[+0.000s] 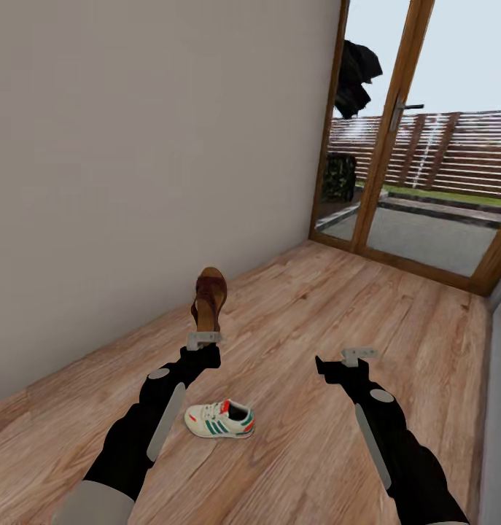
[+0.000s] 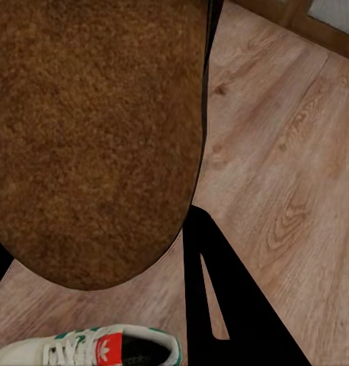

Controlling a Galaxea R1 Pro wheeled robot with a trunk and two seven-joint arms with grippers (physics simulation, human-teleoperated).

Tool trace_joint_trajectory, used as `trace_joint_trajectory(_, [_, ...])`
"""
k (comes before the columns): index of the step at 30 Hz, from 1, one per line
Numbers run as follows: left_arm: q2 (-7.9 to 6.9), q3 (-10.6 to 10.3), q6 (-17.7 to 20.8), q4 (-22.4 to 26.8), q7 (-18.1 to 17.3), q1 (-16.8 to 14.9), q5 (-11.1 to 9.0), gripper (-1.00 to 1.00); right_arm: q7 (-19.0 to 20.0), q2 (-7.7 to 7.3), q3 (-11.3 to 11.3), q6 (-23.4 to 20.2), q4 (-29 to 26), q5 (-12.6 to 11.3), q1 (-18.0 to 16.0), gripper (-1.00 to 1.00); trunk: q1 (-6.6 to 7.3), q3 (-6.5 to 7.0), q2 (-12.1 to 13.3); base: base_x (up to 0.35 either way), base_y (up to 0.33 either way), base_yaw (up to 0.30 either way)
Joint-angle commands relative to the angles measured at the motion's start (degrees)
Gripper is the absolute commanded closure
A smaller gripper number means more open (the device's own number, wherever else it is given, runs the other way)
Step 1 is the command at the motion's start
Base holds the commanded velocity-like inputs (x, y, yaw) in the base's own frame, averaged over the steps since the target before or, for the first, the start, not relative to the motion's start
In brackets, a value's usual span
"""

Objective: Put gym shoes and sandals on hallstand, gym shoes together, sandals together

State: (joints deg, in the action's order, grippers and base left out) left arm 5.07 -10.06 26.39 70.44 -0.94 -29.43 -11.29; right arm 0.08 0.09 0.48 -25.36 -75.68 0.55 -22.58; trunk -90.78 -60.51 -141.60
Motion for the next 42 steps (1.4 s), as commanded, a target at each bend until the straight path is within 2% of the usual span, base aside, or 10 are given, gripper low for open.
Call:
trace_joint_trajectory(1, [0.03,0.04,0.33,0.05,-0.1,-0.05,-0.14,1.0,0.01,0.0,-0.01,-0.3,-0.08,0.06,-0.01,-1.0,-0.01,-0.02,-0.02,0.165,-0.25,0.286])
trace_joint_trajectory(34, [0.03,0.04,0.33,0.05,-0.11,-0.03,-0.14,1.0,0.01,0.0,-0.03,-0.3,-0.08,0.07,-0.01,-1.0,-0.01,1.0,-0.02,0.141,-0.261,0.286])
trace_joint_trajectory(42, [0.03,0.04,0.29,0.05,-0.11,-0.02,-0.14,1.0,0.01,0.0,-0.04,-0.3,-0.08,0.06,-0.03,-1.0,-0.01,1.23,-0.02,0.06,-0.07,0.287])
